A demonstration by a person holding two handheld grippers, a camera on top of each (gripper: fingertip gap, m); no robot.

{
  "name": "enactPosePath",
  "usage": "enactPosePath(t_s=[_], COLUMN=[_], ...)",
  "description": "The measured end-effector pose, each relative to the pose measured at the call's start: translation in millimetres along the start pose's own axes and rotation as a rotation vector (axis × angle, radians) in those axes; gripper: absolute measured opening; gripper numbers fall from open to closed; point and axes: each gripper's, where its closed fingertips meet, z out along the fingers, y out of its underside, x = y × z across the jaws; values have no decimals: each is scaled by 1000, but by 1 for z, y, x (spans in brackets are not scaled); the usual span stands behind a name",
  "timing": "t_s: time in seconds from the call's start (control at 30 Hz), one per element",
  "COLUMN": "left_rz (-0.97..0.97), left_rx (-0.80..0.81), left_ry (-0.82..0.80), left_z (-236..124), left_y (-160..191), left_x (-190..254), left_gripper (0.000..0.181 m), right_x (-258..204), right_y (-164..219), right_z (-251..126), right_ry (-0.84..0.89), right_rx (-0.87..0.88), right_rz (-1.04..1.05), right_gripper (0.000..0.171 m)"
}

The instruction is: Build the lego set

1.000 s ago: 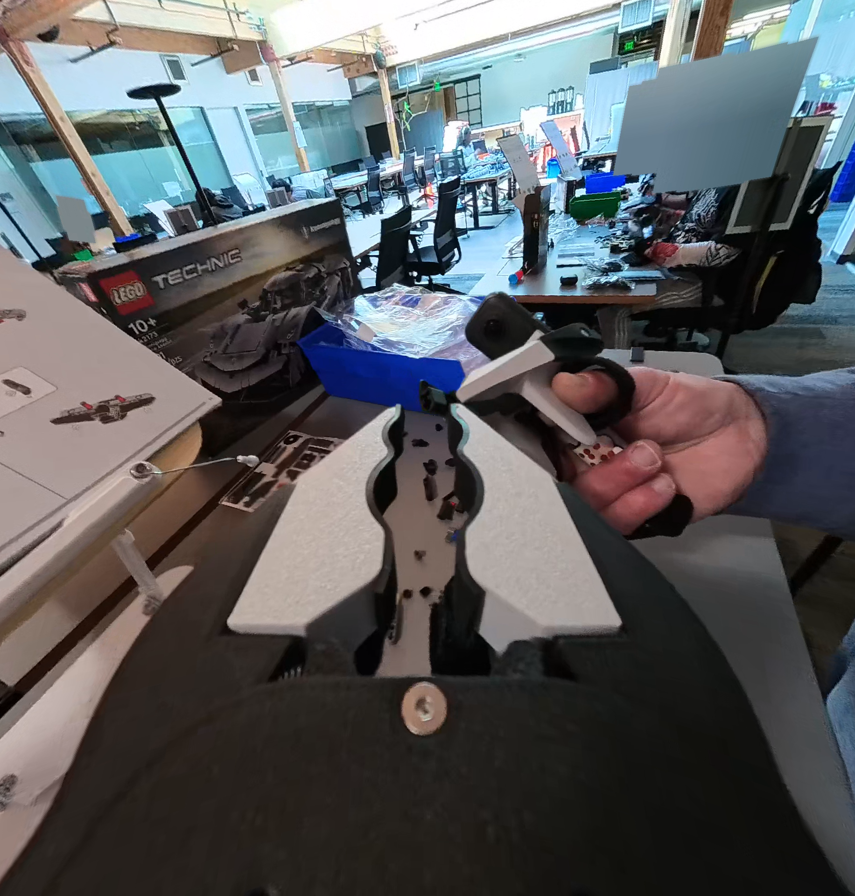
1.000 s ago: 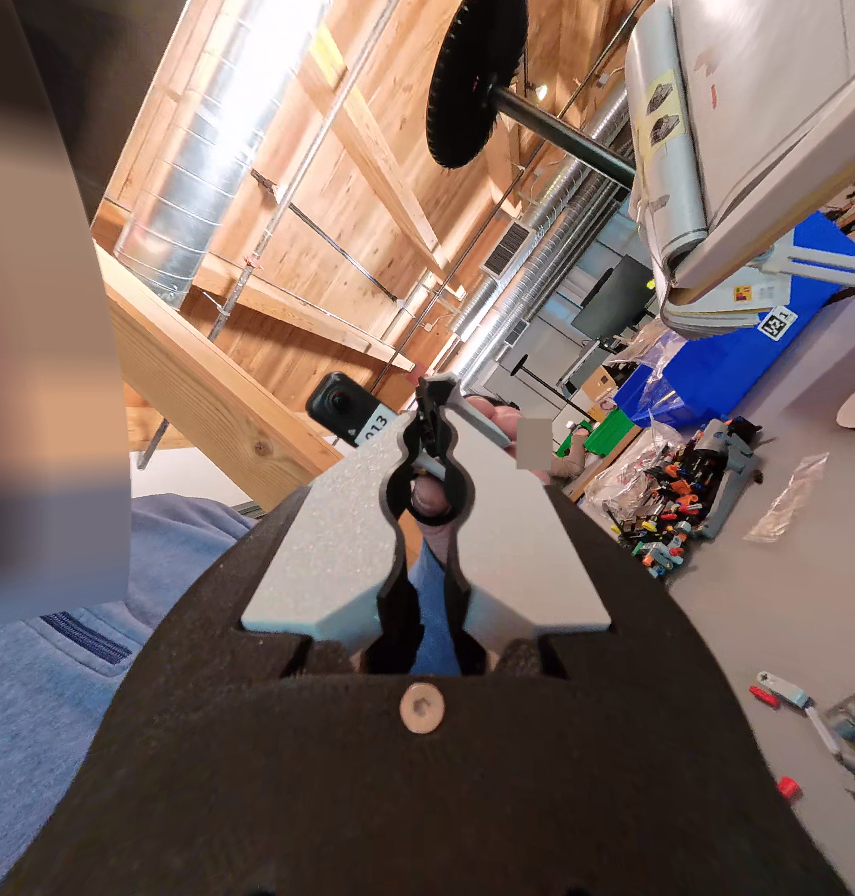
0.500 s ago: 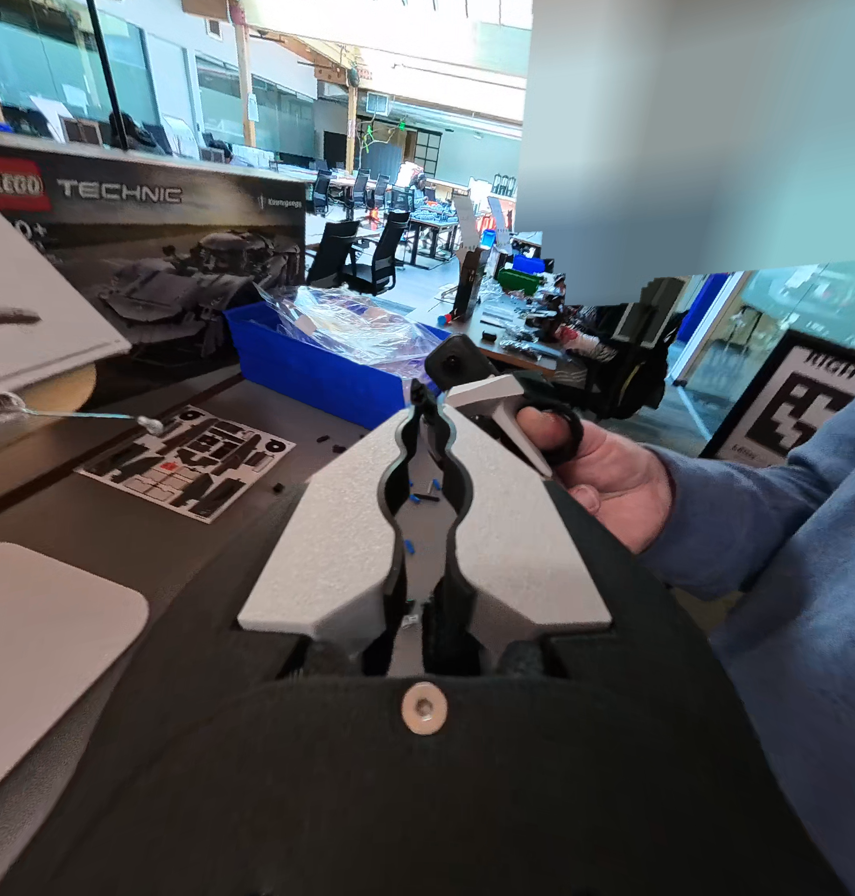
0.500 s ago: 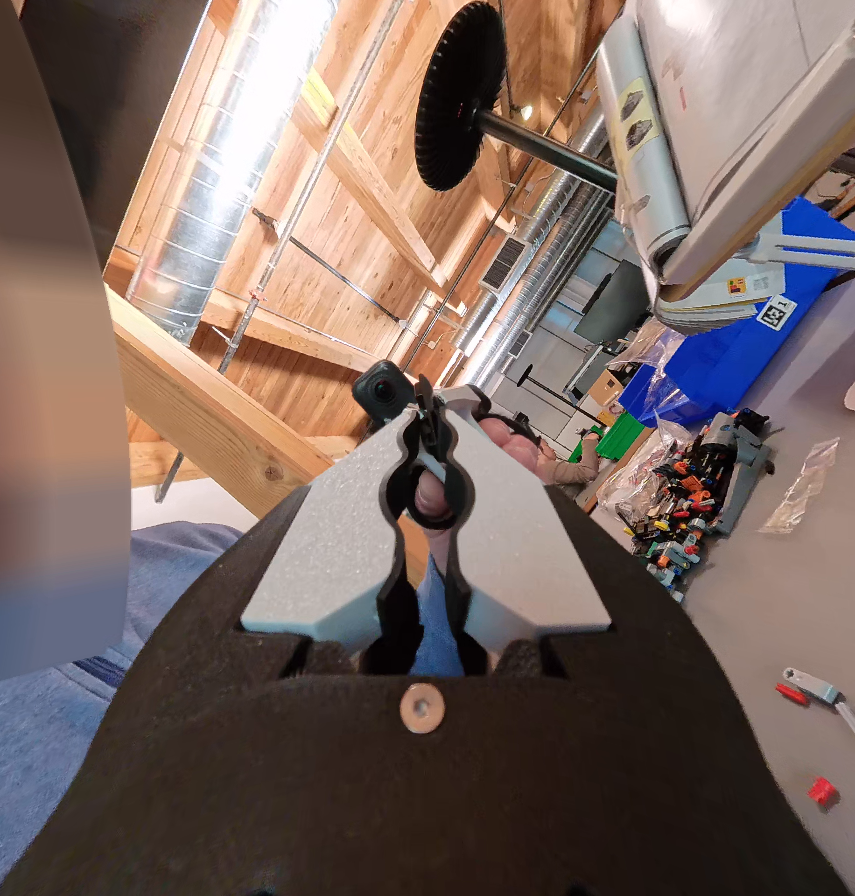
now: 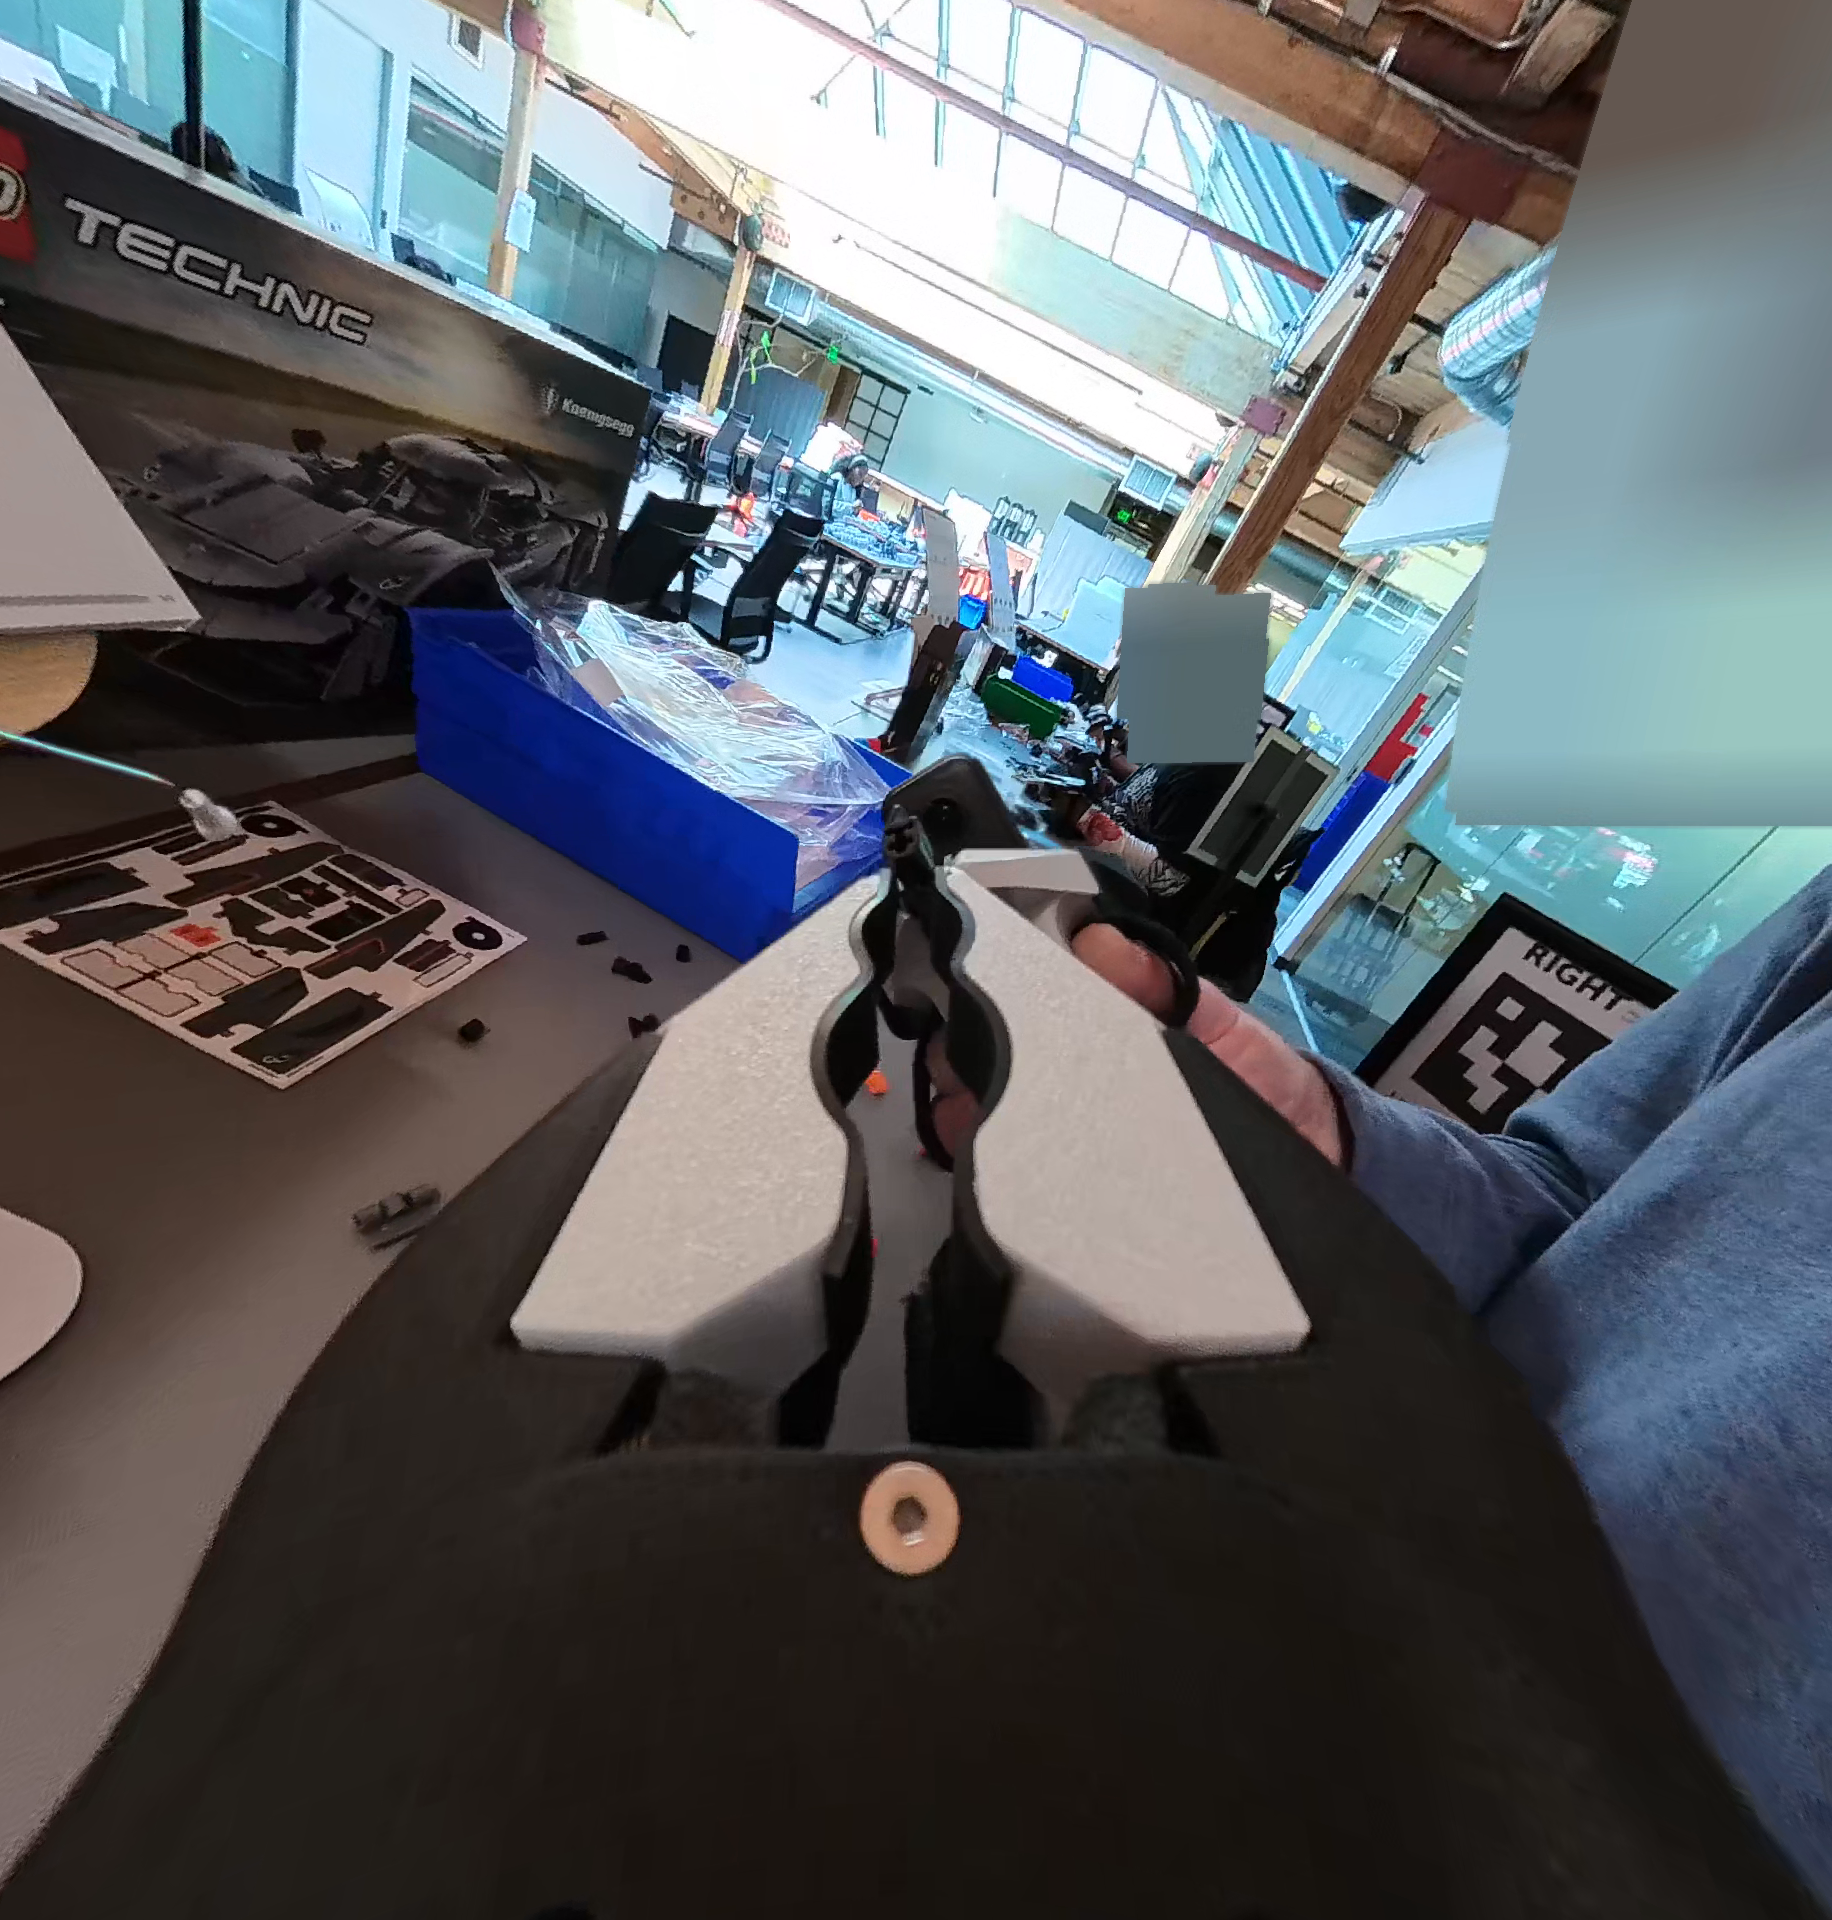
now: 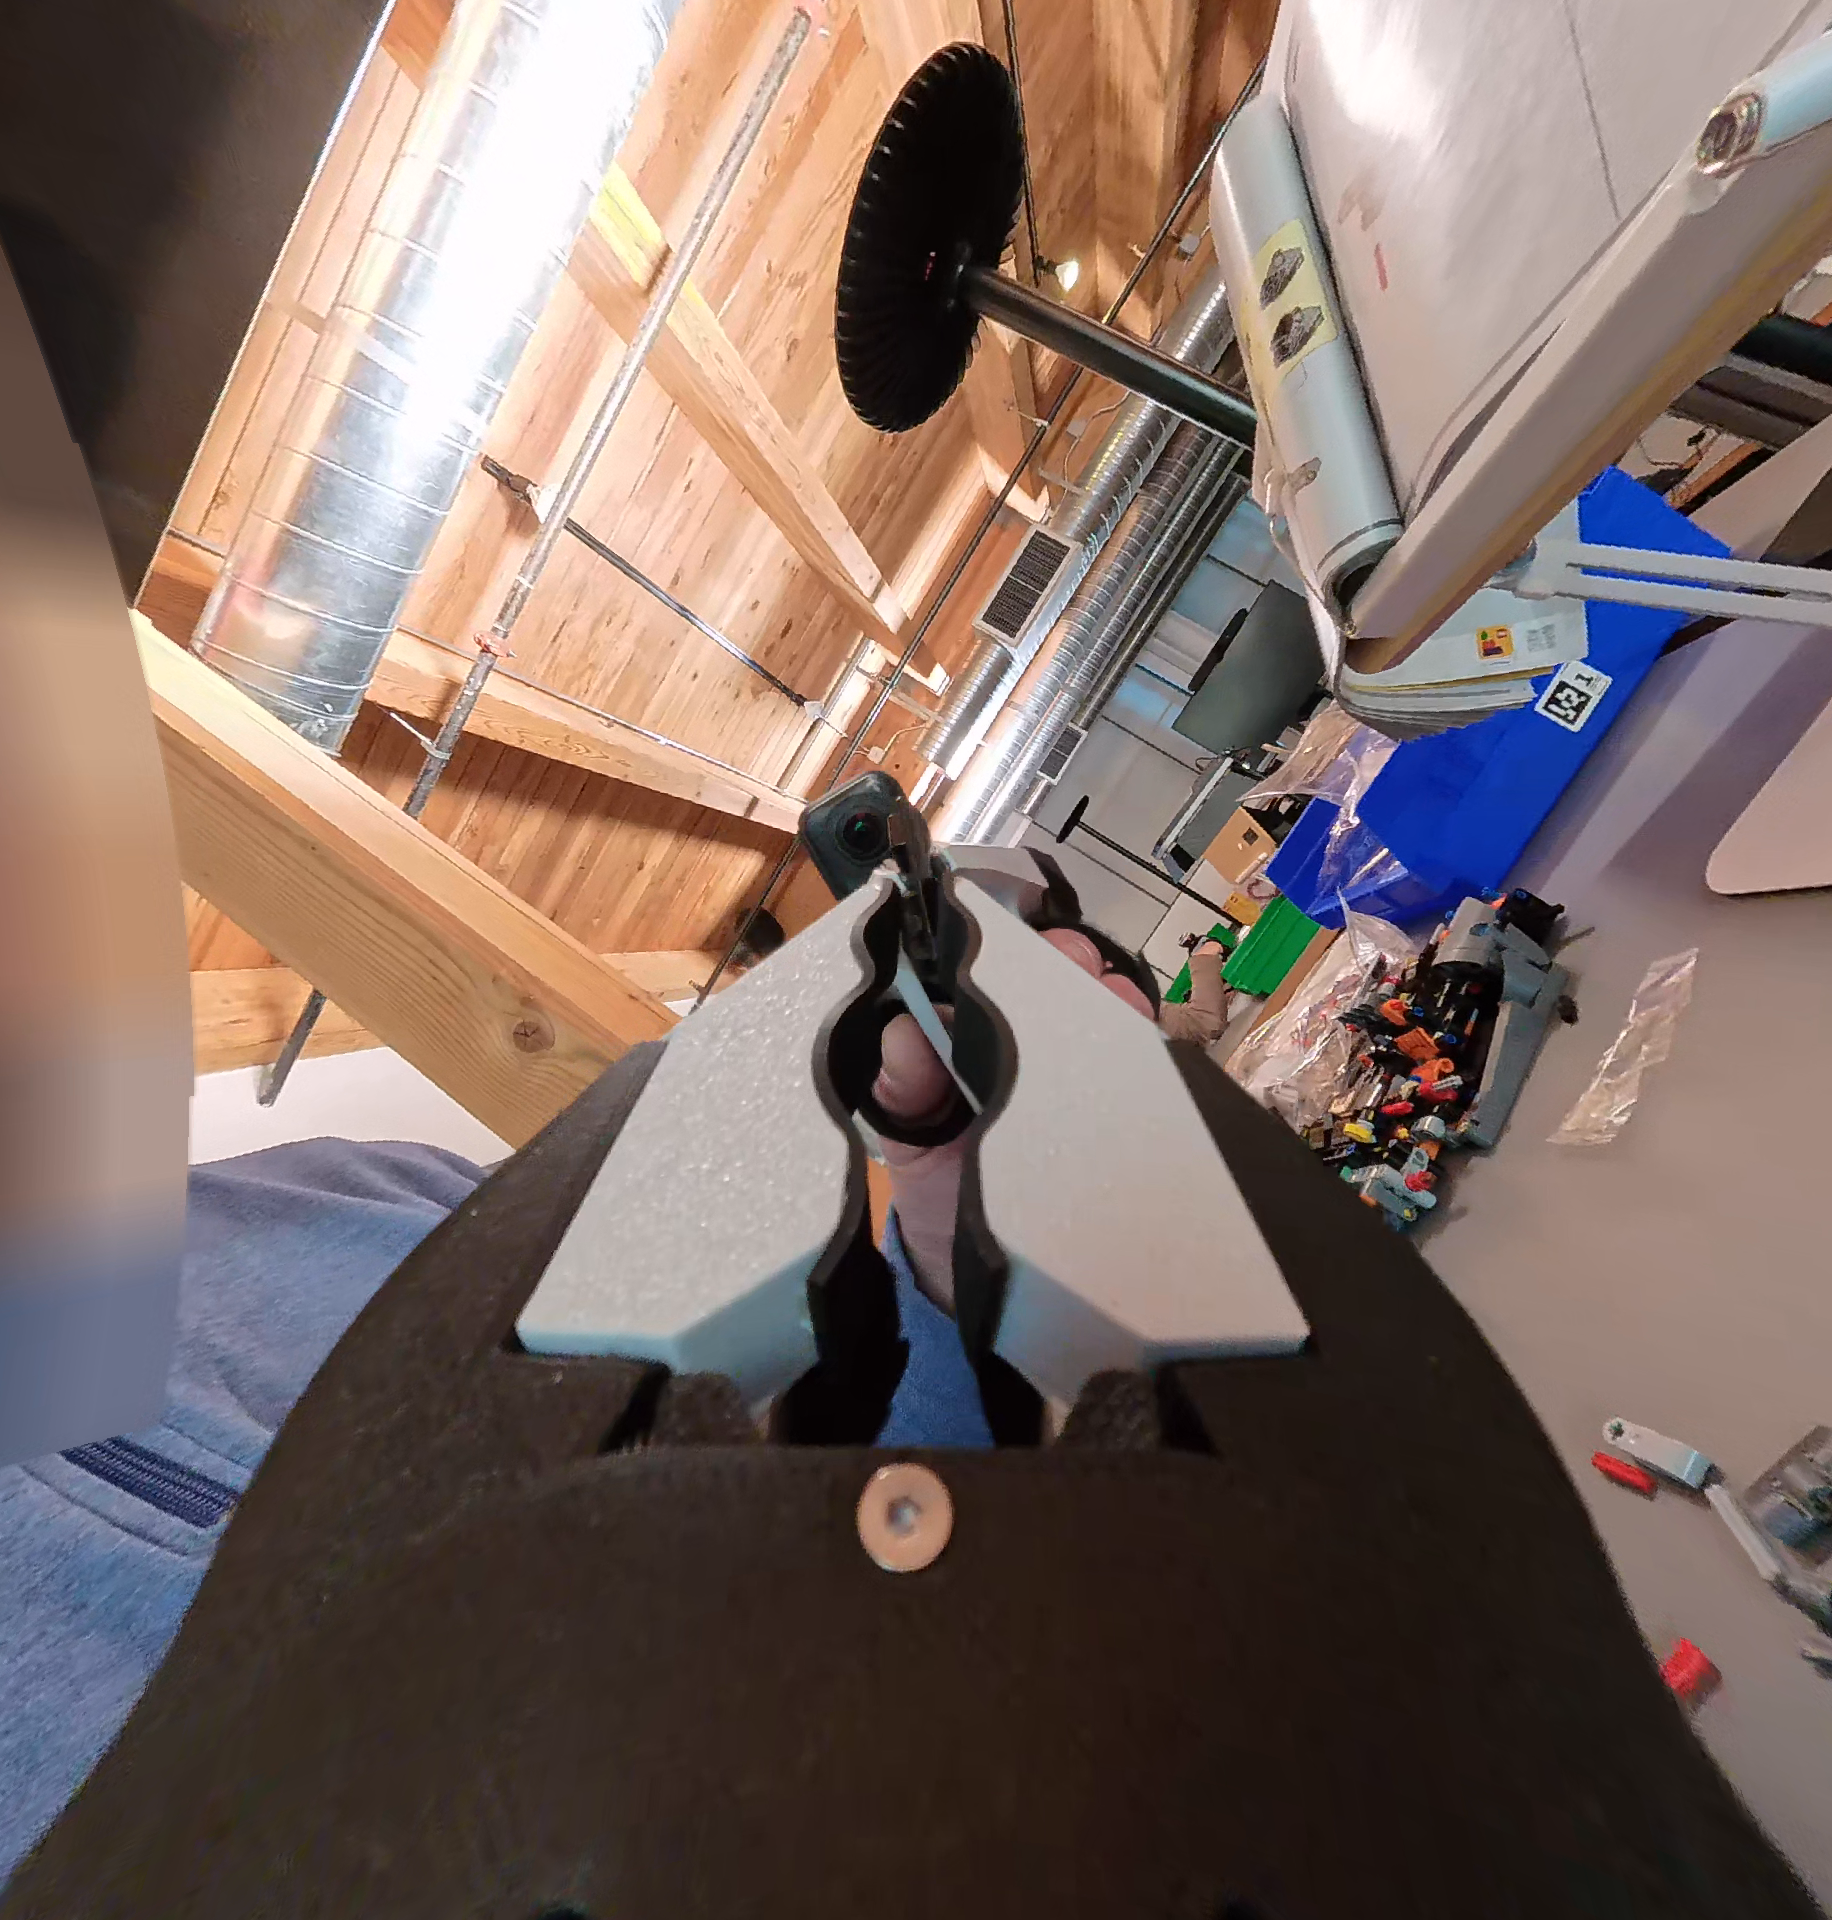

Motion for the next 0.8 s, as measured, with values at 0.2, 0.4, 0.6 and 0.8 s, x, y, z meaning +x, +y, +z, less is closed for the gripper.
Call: enactPosePath(t_s=[0.2, 0.4, 0.6, 0.8], left_rz=[-59, -136, -183, -384], left_rx=[35, 34, 35, 95], left_ry=[-4, 57, 50, 20], left_z=[-5, -1, -1, -3], left_y=[-8, -4, -4, -4], left_x=[-7, -2, -4, -20], left_gripper=[17, 12, 5, 5], right_x=[-1, 1, 4, 11], right_y=[0, 7, 5, 5], right_z=[-1, 2, 3, -6], right_ry=[-6, -2, 41, 185], right_rx=[-13, -47, -36, -73], right_rz=[-9, -18, -54, -268], right_gripper=[3, 3, 4, 21])
